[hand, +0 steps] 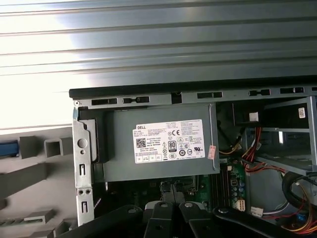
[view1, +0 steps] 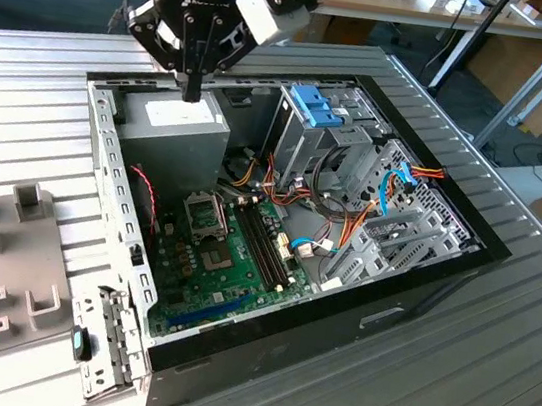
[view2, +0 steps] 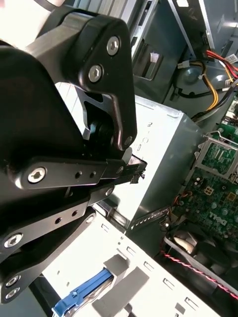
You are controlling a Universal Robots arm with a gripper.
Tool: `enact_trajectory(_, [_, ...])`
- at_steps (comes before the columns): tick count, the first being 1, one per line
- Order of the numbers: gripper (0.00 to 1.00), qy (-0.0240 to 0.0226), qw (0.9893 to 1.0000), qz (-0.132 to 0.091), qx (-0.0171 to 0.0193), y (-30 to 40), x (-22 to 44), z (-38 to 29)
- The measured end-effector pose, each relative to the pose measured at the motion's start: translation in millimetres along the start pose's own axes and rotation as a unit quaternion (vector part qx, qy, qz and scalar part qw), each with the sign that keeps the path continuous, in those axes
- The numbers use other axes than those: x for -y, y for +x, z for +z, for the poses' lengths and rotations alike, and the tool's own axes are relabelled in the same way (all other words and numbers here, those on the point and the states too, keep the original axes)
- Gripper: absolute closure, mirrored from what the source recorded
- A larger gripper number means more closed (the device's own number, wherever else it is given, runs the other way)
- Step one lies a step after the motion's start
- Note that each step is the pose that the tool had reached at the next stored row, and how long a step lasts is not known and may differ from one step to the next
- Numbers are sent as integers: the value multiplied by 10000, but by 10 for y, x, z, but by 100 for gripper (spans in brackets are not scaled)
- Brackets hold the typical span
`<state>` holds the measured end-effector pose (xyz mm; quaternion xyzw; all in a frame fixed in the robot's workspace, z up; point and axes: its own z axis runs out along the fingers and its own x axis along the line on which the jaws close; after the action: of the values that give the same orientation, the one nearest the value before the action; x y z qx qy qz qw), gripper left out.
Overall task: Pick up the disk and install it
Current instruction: 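Reach for the disk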
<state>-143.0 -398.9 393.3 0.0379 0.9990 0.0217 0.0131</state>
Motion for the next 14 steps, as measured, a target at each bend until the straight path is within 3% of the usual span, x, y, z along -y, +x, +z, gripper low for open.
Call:
enact_trajectory(7, [89, 0, 10000, 0, 0, 104, 8, -3])
enact_trajectory(14, [89, 0, 10000, 0, 0, 155, 12, -4])
